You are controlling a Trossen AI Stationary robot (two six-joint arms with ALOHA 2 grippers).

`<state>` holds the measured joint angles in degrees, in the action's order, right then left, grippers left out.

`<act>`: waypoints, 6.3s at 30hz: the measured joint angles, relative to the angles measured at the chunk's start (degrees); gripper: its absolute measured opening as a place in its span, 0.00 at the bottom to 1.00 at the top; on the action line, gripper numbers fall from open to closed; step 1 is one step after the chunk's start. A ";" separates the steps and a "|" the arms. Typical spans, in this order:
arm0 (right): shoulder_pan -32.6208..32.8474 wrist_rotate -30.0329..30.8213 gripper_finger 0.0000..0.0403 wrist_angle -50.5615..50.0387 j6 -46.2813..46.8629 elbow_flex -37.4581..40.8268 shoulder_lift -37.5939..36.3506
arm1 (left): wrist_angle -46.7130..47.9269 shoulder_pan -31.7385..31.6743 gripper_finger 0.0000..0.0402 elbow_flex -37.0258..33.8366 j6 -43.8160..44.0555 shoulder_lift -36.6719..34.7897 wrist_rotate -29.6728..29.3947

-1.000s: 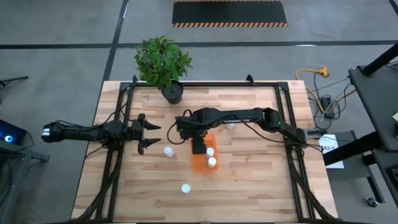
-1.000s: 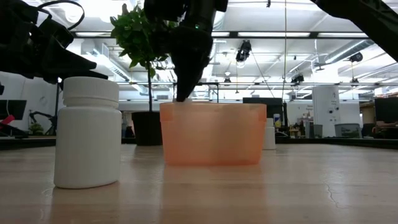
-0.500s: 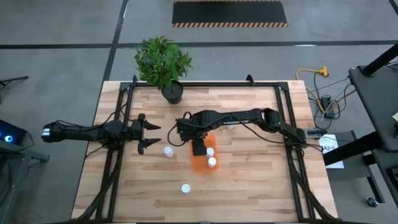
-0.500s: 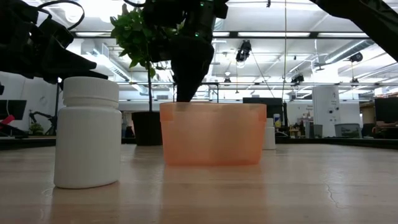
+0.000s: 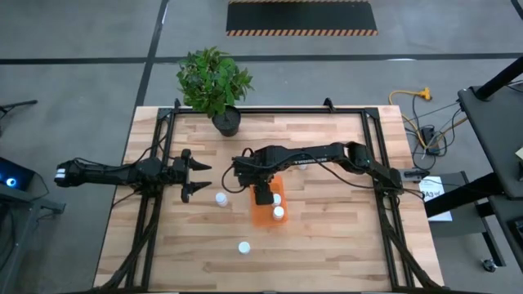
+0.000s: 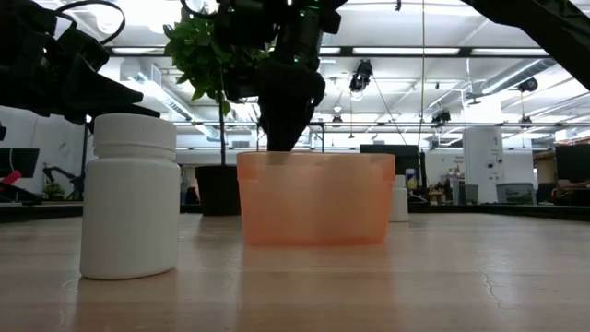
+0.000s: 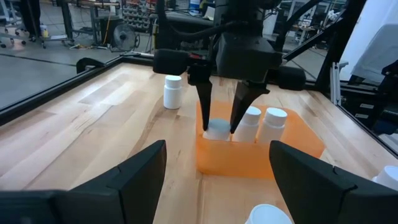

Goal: Pick and place pill bottles into a basket
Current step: Put the white pill bottle into the orange container

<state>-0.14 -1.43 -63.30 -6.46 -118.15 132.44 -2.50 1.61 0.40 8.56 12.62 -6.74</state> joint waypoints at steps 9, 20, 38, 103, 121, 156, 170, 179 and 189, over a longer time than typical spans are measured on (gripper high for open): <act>0.00 -0.02 0.41 1.57 0.00 -0.38 0.07 | 0.00 0.01 0.67 0.00 0.00 0.00 -0.01; 0.02 0.04 0.51 1.56 0.34 -0.48 0.31 | 0.00 0.00 0.67 0.00 0.00 0.00 -0.01; -0.01 -0.04 0.65 -0.22 0.46 -1.55 -2.19 | 0.00 0.02 0.67 0.00 0.00 0.00 -0.01; -13.70 3.13 0.66 0.36 51.02 39.73 -32.55 | 0.00 0.02 0.67 -0.01 -0.20 -0.02 -0.69; -16.31 3.13 0.64 6.56 46.23 43.79 -32.20 | 0.02 0.02 0.67 0.01 -0.20 -0.02 -0.66; -16.24 4.00 0.35 12.38 42.45 48.70 -32.17 | 0.01 0.02 0.67 0.01 -0.20 -0.02 -0.64; -16.24 2.03 0.35 12.15 36.00 47.93 -32.46 | 0.00 0.02 0.67 0.01 -0.20 -0.02 -0.66; -16.24 -0.52 0.35 7.21 19.14 43.16 -32.61 | 0.01 0.00 0.67 -0.01 -0.20 0.00 -0.65; -14.36 -2.08 0.35 3.44 7.27 38.33 -32.61 | 0.01 0.01 0.67 -0.01 -0.20 -0.02 -0.65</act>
<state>-14.50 -3.51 -59.85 0.81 -79.82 99.83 -2.50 1.61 0.38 8.36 12.60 -7.38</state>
